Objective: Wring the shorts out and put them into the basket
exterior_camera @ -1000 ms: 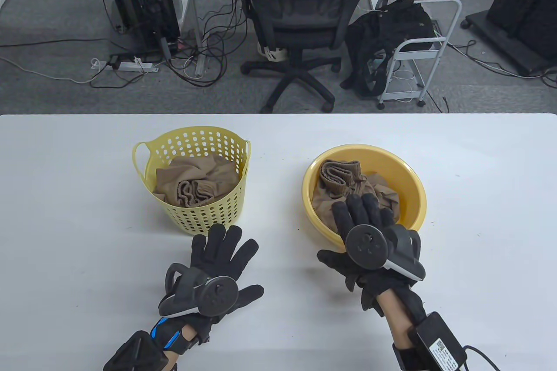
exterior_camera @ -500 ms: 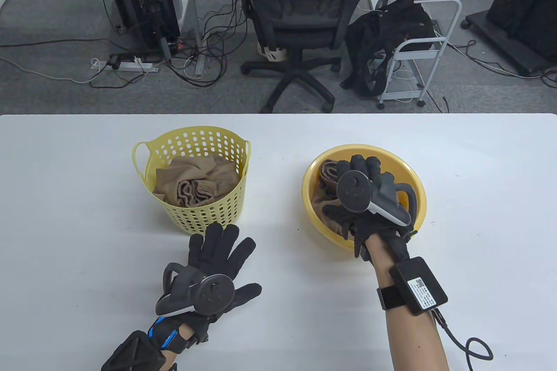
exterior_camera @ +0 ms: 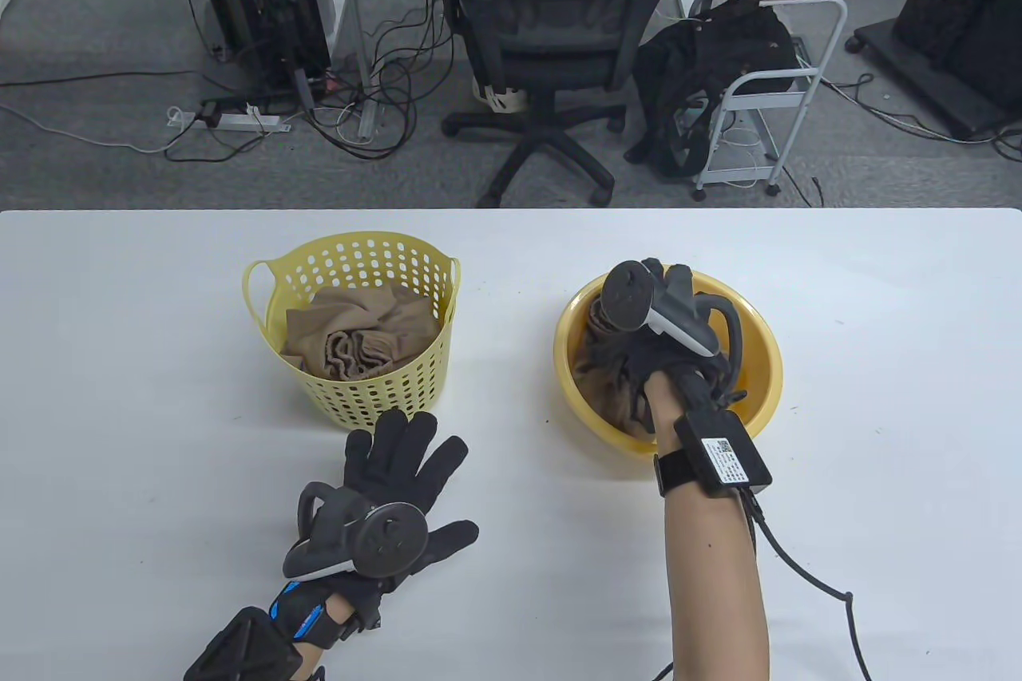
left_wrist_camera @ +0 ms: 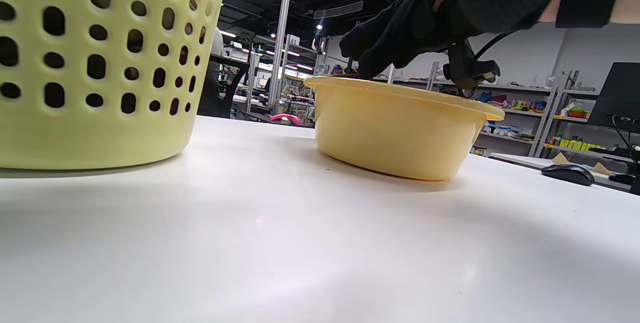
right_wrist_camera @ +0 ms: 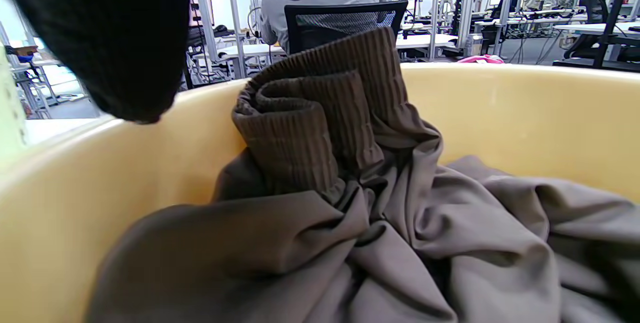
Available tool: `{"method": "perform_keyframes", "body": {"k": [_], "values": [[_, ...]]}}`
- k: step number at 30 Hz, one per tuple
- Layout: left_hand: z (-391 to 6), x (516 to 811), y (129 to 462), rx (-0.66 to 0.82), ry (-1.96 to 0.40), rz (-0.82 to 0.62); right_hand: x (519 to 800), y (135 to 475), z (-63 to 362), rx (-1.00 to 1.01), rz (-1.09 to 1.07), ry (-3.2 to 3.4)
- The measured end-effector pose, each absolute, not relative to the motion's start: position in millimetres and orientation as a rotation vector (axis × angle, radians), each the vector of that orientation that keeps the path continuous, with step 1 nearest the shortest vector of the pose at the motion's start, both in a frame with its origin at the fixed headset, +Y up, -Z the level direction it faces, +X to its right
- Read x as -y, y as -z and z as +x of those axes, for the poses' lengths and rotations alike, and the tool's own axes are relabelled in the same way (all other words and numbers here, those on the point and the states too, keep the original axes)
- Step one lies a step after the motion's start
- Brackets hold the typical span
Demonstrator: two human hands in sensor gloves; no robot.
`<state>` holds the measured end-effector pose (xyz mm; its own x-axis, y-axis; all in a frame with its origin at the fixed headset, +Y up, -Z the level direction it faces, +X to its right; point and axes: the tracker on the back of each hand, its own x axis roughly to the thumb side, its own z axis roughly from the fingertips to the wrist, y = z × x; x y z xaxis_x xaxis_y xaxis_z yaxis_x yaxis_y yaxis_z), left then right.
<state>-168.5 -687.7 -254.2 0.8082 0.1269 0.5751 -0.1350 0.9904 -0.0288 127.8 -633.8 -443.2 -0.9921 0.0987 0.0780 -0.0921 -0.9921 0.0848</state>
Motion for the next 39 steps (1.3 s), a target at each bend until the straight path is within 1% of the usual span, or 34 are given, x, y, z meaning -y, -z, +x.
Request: {"method": "perform_keyframes", "body": {"k": [10,31,35,39], "values": [[-168.8,687.6,254.0,0.619,-0.140,0.011,646.5,457.2,132.2,-0.173,0.084,-3.034],[-166.4,688.7,251.6,0.635,-0.131,0.000,676.2,464.1,135.2,-0.280,0.035,-2.997],[-166.1,688.8,251.4,0.636,-0.130,-0.002,675.8,465.5,134.5,-0.203,0.010,-2.999],[-166.0,688.9,251.3,0.635,-0.129,-0.005,678.2,467.1,133.0,-0.190,-0.009,-2.997]]}}
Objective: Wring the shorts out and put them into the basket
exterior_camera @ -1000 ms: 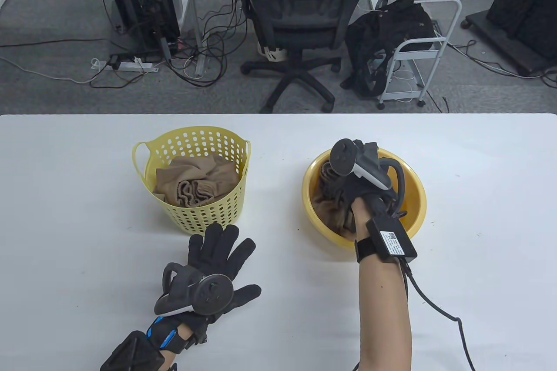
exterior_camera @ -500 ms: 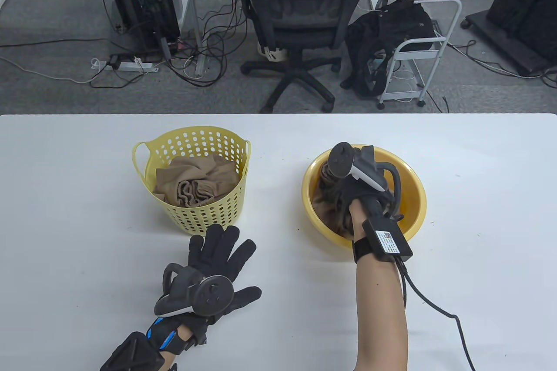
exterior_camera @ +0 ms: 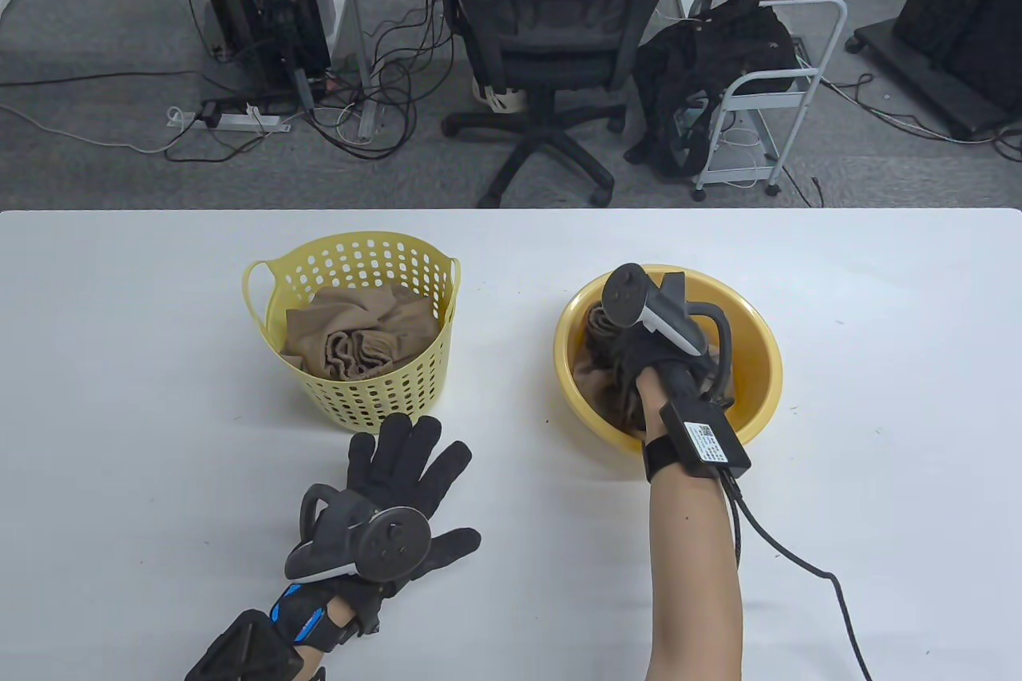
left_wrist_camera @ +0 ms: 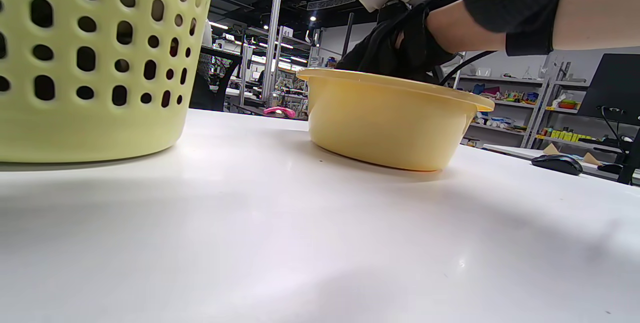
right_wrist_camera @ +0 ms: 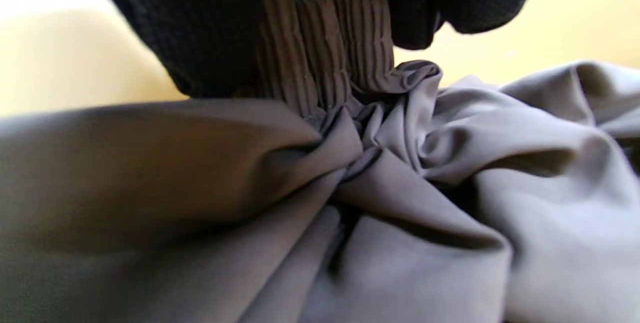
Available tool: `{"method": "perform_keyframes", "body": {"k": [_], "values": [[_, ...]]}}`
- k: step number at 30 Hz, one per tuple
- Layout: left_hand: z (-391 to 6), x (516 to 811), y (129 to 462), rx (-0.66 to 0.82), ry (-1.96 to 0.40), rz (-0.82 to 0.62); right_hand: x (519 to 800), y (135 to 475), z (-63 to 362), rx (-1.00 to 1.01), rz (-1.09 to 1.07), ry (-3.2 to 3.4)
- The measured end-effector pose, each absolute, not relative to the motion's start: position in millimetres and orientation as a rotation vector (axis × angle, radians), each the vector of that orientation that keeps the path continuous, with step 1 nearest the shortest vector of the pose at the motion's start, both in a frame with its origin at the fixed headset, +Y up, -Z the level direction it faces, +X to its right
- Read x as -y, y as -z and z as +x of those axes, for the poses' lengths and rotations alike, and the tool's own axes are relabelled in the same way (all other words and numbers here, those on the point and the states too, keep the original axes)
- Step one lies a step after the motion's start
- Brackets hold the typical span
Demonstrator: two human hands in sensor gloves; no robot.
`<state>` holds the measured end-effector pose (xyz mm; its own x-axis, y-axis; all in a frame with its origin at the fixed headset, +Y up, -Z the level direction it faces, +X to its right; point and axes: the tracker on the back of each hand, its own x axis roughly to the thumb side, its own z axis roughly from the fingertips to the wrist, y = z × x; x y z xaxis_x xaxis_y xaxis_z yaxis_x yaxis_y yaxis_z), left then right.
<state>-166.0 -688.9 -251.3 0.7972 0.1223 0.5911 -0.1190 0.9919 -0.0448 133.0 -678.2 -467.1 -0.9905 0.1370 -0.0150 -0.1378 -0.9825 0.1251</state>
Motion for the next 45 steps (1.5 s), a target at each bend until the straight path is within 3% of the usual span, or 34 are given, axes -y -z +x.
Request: {"method": "perform_keyframes", "body": {"k": [13,45], "values": [[-166.0,688.6,251.5,0.632,-0.126,-0.007,661.4,456.6,140.1,-0.048,0.003,-2.907],[-166.5,687.8,250.5,0.619,-0.120,0.002,561.7,363.4,173.0,0.099,0.168,-2.201]]}}
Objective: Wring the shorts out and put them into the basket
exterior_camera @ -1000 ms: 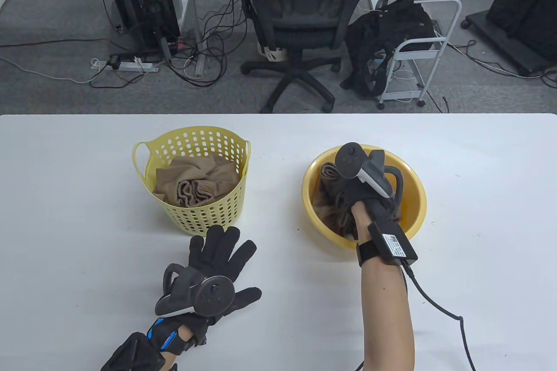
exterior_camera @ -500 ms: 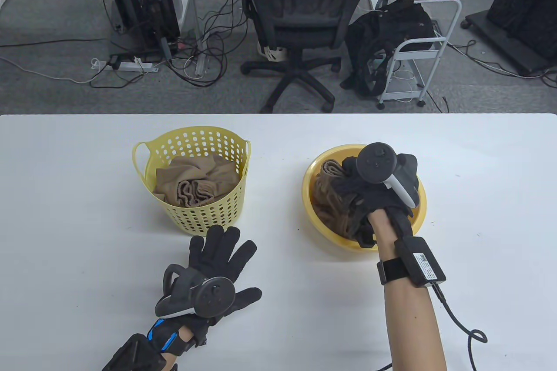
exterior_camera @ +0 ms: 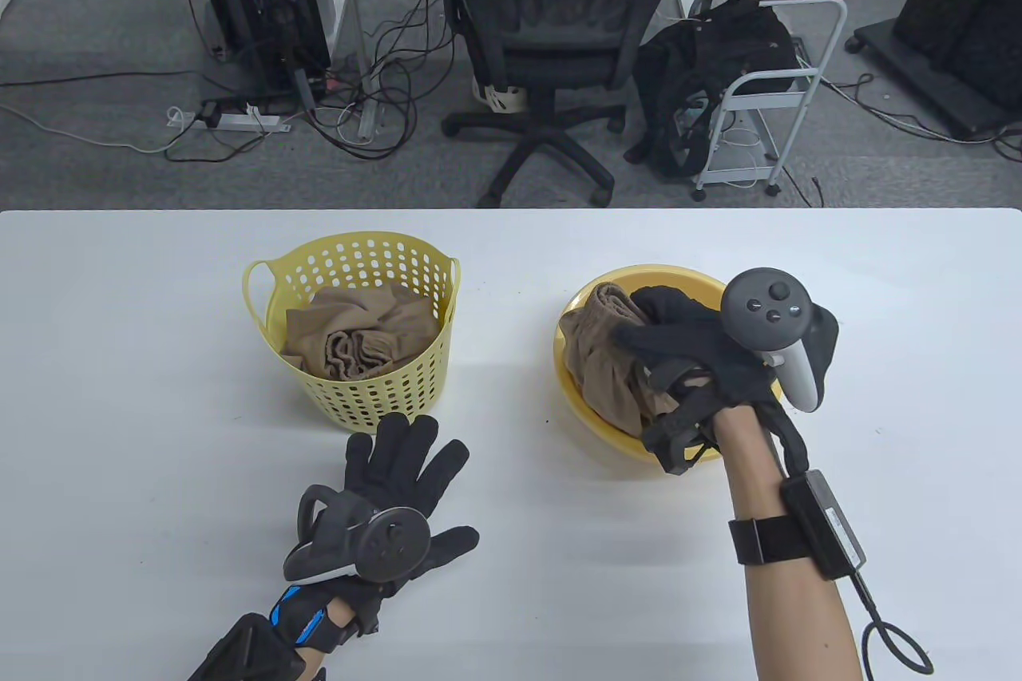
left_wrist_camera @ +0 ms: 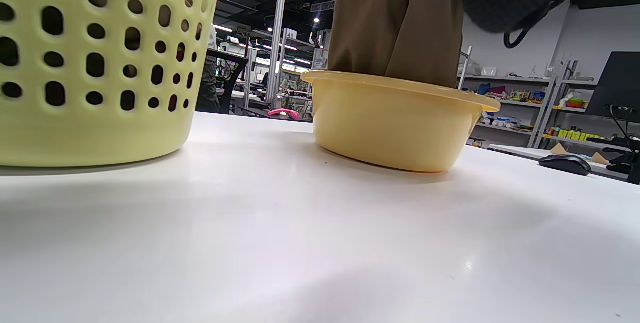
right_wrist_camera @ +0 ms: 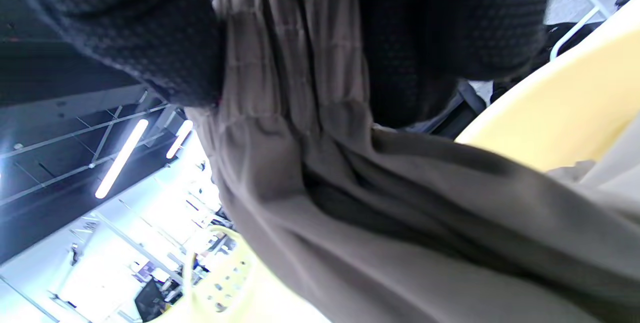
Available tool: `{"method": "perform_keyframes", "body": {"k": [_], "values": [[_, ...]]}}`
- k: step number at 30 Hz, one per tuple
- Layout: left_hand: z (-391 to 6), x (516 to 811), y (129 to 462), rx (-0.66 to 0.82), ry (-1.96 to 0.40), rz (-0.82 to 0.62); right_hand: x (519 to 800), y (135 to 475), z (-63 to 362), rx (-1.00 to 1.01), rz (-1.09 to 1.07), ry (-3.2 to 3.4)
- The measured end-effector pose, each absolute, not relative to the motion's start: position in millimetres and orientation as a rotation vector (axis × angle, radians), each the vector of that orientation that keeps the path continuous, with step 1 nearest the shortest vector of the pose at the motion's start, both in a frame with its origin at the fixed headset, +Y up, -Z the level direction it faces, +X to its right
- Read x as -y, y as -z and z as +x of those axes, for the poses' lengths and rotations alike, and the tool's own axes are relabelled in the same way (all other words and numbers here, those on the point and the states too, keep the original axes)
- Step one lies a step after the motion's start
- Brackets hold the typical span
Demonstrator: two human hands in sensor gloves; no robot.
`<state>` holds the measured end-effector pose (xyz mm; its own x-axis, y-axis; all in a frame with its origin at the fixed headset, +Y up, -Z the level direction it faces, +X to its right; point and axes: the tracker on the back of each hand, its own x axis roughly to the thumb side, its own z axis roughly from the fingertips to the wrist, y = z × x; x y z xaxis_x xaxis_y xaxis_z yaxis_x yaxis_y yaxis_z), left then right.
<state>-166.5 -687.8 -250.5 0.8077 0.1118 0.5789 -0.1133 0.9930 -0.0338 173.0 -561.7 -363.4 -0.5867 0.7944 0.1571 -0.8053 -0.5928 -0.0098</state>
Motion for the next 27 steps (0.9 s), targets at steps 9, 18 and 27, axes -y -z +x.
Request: {"method": "perform_keyframes", "body": {"k": [9,18,27], "values": [[-166.6,687.5,250.7,0.618,-0.121,0.007,540.1,344.4,178.1,0.118,0.183,-2.006],[-166.8,687.0,250.3,0.619,-0.120,0.015,518.0,336.4,178.5,0.122,0.206,-1.806],[-166.4,686.6,250.0,0.618,-0.118,0.023,497.7,329.6,167.1,0.117,0.254,-1.647]]}}
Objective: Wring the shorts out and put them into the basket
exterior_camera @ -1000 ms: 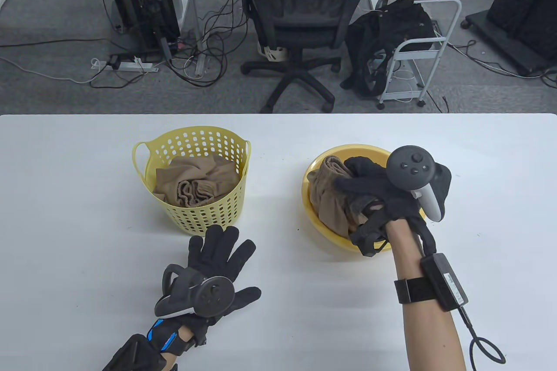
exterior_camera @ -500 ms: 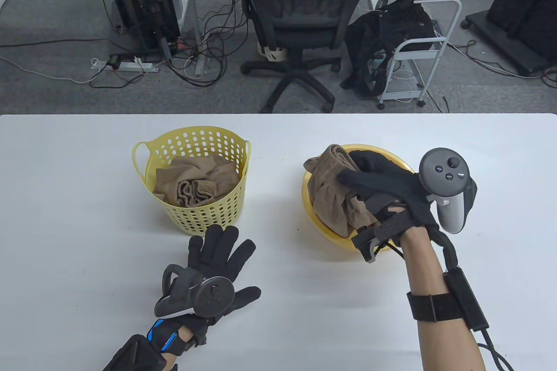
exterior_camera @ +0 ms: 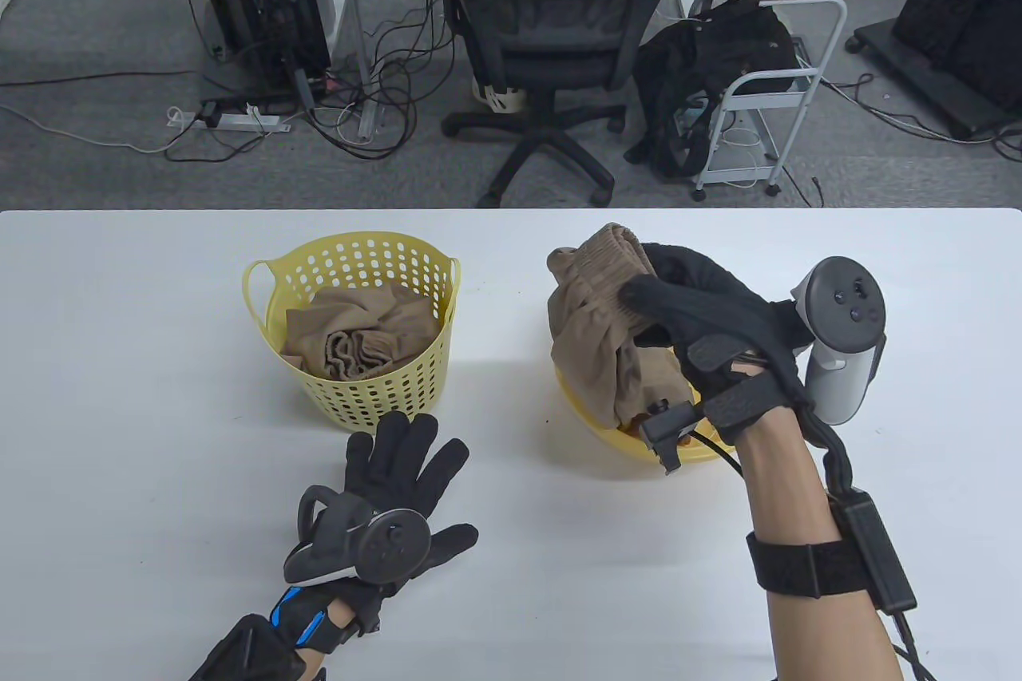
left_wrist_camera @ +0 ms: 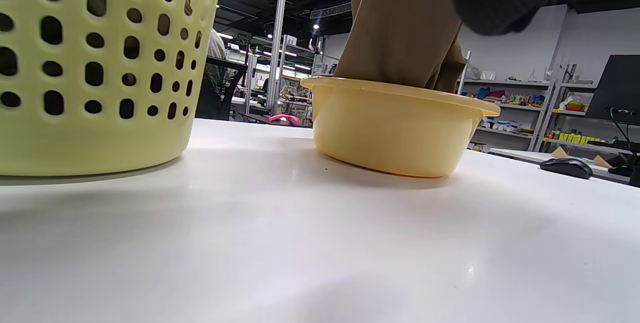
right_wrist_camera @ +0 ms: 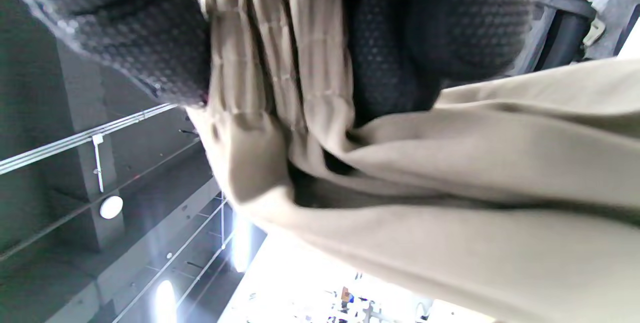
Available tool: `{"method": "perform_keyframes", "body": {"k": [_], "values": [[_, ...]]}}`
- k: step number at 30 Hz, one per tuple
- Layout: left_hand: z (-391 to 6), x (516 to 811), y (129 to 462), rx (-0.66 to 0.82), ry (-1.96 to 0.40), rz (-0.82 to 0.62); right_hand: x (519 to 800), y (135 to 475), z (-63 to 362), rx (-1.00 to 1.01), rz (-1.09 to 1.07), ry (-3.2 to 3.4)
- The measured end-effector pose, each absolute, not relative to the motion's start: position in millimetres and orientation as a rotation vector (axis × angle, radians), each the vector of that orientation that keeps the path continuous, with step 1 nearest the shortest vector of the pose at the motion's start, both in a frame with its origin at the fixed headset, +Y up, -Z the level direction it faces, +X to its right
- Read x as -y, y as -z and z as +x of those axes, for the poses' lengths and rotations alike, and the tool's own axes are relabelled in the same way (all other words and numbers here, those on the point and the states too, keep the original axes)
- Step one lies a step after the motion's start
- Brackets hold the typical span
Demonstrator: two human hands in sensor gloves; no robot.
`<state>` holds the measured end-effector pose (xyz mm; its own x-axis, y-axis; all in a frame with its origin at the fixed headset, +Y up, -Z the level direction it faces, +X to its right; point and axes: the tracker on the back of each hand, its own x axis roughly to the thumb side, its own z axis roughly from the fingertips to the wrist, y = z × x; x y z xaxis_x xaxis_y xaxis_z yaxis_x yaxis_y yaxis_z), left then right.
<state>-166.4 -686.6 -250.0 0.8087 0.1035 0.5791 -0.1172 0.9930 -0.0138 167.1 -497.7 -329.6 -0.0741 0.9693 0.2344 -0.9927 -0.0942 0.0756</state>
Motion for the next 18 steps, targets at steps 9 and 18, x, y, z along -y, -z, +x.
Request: {"method": "perform_keyframes", "body": {"k": [9,18], "values": [[-166.6,686.3,249.7,0.617,-0.119,0.026,482.2,321.1,158.9,0.110,0.322,-1.513],[-166.7,685.9,249.6,0.615,-0.117,0.032,462.7,311.3,151.5,0.125,0.349,-1.439]]}}
